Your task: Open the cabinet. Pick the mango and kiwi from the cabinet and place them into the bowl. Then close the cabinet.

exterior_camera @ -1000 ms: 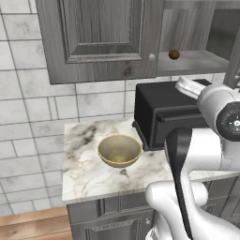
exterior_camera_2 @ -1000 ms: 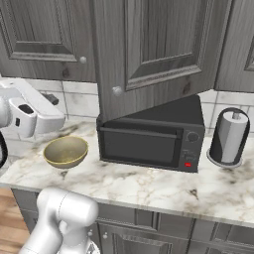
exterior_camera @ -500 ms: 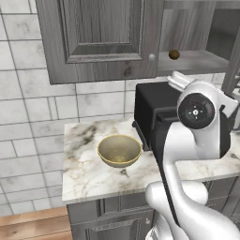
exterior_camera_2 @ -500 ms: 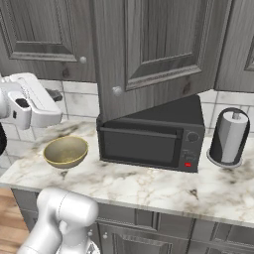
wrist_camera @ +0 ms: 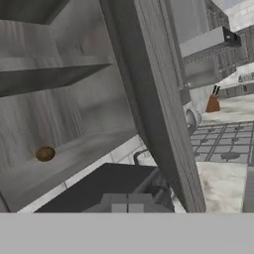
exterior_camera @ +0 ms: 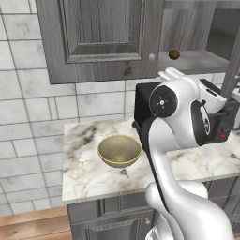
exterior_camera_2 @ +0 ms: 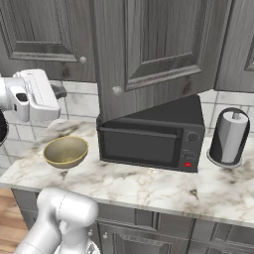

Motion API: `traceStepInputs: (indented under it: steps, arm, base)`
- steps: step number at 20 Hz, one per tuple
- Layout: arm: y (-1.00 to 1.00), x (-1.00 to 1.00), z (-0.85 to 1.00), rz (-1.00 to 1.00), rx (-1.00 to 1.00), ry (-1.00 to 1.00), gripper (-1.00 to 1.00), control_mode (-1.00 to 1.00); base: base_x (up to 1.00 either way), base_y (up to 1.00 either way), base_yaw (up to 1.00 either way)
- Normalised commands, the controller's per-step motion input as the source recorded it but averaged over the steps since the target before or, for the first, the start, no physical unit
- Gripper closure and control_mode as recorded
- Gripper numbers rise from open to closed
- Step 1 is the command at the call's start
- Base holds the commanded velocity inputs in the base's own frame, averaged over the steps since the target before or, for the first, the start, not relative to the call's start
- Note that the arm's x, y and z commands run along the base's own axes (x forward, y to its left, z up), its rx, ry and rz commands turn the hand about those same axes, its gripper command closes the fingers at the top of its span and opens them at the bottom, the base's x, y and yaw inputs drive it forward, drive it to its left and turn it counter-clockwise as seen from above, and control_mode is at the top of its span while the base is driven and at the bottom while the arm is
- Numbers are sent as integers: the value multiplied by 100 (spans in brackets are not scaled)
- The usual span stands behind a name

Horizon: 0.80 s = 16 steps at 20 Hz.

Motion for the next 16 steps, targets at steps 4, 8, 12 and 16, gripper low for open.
traceStepInputs:
  steps: [4,8,12,16]
  arm:
    - [0,24,0,-18,-2,0,100,-100]
    - [0,24,0,-17,-2,0,100,-100]
    - [-6,21,0,-16,0,0,100,-100]
    - [-18,23,0,-13,0,0,100,-100]
  base:
    - [0,0,0]
    - [0,0,0]
    - [0,0,0]
    - [0,0,0]
